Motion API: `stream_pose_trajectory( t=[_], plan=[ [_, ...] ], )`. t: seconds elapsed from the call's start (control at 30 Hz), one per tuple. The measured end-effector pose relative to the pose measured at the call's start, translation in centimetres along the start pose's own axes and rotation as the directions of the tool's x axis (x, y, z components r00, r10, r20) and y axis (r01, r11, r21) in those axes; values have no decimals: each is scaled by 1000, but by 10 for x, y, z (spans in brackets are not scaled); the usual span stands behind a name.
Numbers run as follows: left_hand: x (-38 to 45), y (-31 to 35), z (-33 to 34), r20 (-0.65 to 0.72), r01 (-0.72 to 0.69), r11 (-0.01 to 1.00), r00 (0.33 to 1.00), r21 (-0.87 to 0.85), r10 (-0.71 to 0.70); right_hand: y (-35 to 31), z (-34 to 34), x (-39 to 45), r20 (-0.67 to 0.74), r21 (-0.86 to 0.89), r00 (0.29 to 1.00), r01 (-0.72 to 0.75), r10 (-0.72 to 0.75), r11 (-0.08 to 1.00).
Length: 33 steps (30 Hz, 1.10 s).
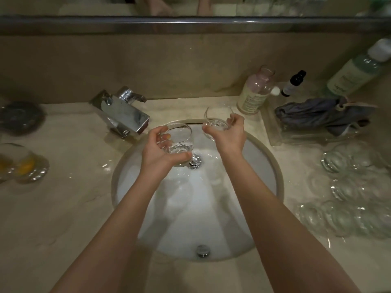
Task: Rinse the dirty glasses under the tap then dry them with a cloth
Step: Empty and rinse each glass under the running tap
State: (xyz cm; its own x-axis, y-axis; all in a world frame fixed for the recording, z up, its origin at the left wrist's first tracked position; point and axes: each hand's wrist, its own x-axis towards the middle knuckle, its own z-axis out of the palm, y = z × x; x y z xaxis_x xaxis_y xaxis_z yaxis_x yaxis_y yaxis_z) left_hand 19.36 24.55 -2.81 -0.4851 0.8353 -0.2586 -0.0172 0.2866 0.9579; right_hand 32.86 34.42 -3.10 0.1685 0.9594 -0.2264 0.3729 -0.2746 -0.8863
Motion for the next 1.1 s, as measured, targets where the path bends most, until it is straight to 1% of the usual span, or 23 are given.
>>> stream_pose_trajectory(
  t=[0.13, 0.3, 0.4, 0.6, 0.73, 0.8, 0.97, 1.1],
  plan=[
    [-21, 1, -9, 58, -41, 999, 998, 23, 39, 5, -27, -46, -32, 19, 999, -4, 5, 1000],
    [-55, -3, -16, 186, -92, 991, 980, 99, 72, 19, -63, -108, -97, 32, 994, -41, 44, 999],
    [-80, -3, -11, 246, -100, 988, 967, 114, 69, 26, -85, -137, -153, 56, 986, -51, 59, 997],
    [-138, -1, 12, 329, -109, 986, 942, 123, 63, 39, -138, -182, -211, 122, 974, -52, 77, 991],
    [-177, -3, 34, 364, -100, 990, 930, 102, 56, 56, -180, -199, -262, 194, 960, -50, 101, 980],
    [-194, -4, 49, 383, -115, 986, 922, 119, 62, 63, -202, -204, -269, 201, 957, -51, 105, 978],
    [-233, -1, 102, 393, -149, 978, 916, 145, 81, 85, -266, -207, -257, 207, 961, -50, 103, 977],
    [-262, 2, 152, 368, -182, 971, 923, 153, 115, 109, -319, -200, -234, 195, 967, -55, 101, 979]
  ],
)
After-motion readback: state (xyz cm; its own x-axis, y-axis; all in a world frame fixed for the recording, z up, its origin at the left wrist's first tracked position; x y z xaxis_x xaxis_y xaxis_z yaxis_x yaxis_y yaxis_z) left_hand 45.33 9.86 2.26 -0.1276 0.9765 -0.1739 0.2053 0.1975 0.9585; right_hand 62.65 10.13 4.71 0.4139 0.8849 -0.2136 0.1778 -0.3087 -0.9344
